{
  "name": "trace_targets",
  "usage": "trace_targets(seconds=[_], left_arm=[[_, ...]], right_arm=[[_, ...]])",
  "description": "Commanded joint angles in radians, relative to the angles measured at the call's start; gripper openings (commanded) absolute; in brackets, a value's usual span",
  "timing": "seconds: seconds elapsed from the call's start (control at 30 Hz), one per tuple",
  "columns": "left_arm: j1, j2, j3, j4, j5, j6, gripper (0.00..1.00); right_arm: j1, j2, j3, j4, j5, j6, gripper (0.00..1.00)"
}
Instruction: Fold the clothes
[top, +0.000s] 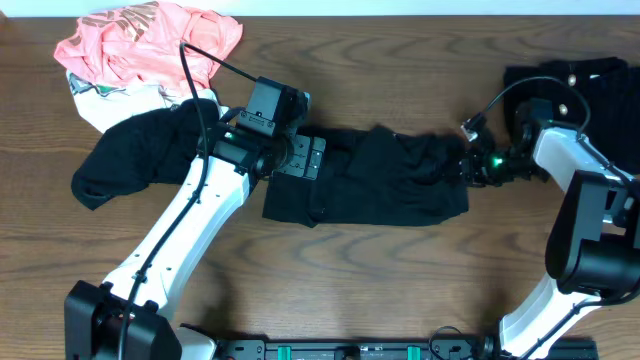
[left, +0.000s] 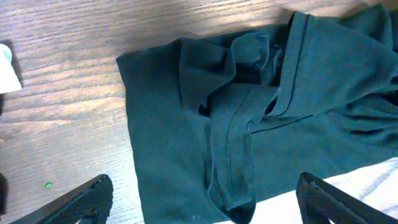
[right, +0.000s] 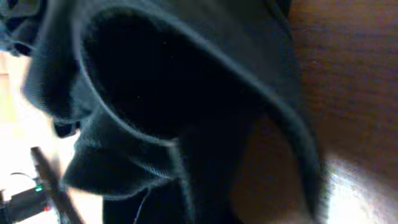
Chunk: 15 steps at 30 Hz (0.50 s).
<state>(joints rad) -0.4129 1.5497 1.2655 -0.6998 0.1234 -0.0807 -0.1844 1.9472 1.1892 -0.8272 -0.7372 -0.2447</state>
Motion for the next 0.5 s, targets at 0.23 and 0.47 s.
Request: trace_targets(seconds=[0.23,0.47], left_arm=[[0.004,-0.001,-0.003,-0.003,-0.026,0.009,0.94],[0.022,-0.003,-0.002,0.0,-0.039,0.008,0.94]], right_arm=[[-0.141,-0.024,0.195,-0.16,0.03,0.011,0.01],[-0.167,-0.024,0.24,-0.204,0.03,0.011,0.01]])
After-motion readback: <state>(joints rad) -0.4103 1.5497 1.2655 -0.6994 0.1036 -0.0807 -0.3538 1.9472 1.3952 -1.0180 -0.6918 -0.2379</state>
